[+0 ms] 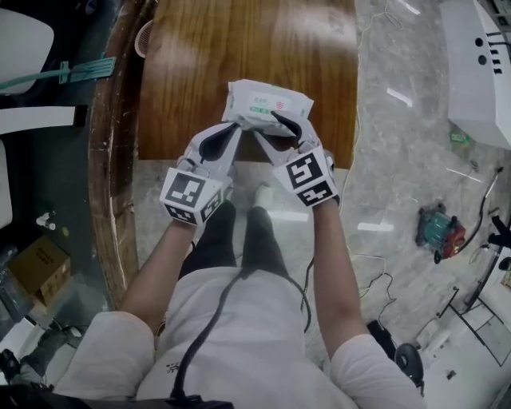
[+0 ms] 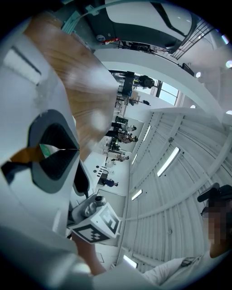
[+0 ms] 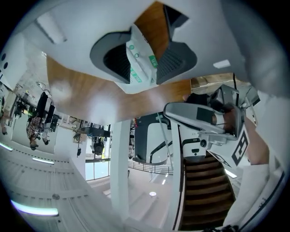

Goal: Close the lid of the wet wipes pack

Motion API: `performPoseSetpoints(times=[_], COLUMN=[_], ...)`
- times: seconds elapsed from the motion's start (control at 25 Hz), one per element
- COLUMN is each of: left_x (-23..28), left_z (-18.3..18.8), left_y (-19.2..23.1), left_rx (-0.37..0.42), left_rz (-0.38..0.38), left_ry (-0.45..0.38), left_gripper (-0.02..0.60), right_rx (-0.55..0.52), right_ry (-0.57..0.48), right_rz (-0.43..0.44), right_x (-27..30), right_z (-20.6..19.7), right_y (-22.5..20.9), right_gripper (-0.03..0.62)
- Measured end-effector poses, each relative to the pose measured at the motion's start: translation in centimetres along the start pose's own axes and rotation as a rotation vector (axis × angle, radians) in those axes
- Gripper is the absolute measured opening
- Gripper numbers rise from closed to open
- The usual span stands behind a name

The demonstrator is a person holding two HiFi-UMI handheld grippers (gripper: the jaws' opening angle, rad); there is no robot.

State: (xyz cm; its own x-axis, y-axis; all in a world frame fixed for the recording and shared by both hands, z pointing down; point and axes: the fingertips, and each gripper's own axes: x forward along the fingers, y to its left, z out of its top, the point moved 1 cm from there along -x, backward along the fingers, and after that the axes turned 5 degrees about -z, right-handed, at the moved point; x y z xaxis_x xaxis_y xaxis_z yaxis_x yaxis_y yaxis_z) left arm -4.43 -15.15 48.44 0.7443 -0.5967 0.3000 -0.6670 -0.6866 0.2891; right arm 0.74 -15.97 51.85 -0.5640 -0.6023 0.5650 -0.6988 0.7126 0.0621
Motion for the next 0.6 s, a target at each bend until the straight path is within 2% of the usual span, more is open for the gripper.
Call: performPoseSetpoints(times=[0.12, 0.2, 0.32, 0.6], left_x=[-0.4, -0.6, -1.3, -3.6], left_z=[0.8, 1.6, 2.7, 4.8], left_y=[-0.9, -1.6, -2.9, -6.0], left_rx=[0.008, 0.019, 0.033, 0.061], left_rz=[-0.006, -0.016, -0.027, -0.048], left_ry=[-0.016, -0.027, -0.041, -0.066], left_gripper=[0.005, 0.003, 0.003, 0.003], right_rx=[0.023, 0.034, 0.072, 0.112], right_ry=[-0.037, -0.062, -0.104, -0.187], right_rz=[-0.02, -0.038, -0.065, -0.114], right_x=[-1.4, -2.5, -4.5, -9.5], right_z=[0.7, 1.4, 2.4, 4.5], right_y=[0.3, 0.4, 0.9, 2.3], right_gripper=[0.142, 0.073, 0.016, 0.009])
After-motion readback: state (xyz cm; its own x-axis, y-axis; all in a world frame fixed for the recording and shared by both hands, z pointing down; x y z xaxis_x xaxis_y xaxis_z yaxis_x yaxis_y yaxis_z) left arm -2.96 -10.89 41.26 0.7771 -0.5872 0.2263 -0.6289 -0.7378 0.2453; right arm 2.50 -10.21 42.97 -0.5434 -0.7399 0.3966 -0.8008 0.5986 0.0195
